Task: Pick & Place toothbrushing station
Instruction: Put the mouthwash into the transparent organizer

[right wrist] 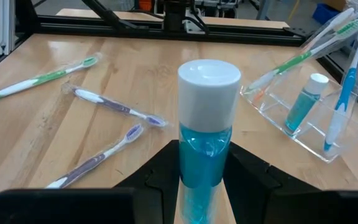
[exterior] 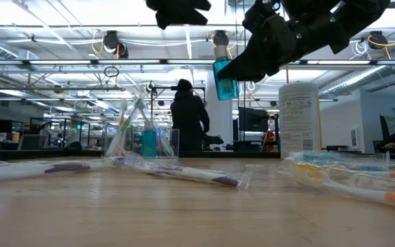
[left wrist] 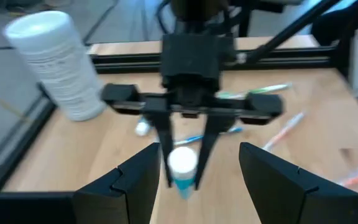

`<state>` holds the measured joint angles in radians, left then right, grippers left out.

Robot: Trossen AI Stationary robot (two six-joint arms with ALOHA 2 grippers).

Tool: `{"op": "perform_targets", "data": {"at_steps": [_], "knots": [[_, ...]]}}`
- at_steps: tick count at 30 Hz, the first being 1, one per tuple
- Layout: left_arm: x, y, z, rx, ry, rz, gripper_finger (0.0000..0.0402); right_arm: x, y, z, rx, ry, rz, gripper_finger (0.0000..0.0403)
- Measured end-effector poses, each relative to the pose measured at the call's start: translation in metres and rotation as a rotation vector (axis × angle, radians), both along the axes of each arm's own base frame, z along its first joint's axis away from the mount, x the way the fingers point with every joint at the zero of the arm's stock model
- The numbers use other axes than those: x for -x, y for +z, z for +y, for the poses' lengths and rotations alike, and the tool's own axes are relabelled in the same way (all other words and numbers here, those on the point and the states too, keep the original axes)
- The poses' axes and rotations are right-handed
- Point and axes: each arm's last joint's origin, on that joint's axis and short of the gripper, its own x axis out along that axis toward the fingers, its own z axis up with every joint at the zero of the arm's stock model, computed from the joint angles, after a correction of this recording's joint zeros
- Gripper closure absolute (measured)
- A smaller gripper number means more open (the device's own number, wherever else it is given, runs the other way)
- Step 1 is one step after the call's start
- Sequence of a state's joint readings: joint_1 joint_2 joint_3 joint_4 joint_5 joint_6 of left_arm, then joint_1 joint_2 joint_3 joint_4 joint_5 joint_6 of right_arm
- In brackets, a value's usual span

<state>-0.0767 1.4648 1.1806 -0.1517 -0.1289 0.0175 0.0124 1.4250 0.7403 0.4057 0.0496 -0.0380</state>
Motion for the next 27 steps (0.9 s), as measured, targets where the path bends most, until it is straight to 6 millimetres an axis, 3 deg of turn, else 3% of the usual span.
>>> {"op": "perform_targets", "data": {"at_steps": [5,14,17,27], "knots": [[-0.005,-0.005,-0.001,0.062,-0.058,0.011,0.0176,0.000,0.000,0.000,0.000,0.000,0.000,0.0301],[-0.028,-0.034,-0.002,-0.017,-0.068,0.050,0.0176,0.000,0.000,0.000,0.000,0.000,0.000,0.0301],[-0.035,-0.034,-0.002,-0.023,-0.068,-0.010,0.0176,0.000,0.000,0.000,0.001,0.000,0.000,0.0301],[-0.036,-0.039,0.005,-0.041,-0.016,0.022,0.0176,0.000,0.000,0.000,0.000,0.002,0.001,0.0300]]}}
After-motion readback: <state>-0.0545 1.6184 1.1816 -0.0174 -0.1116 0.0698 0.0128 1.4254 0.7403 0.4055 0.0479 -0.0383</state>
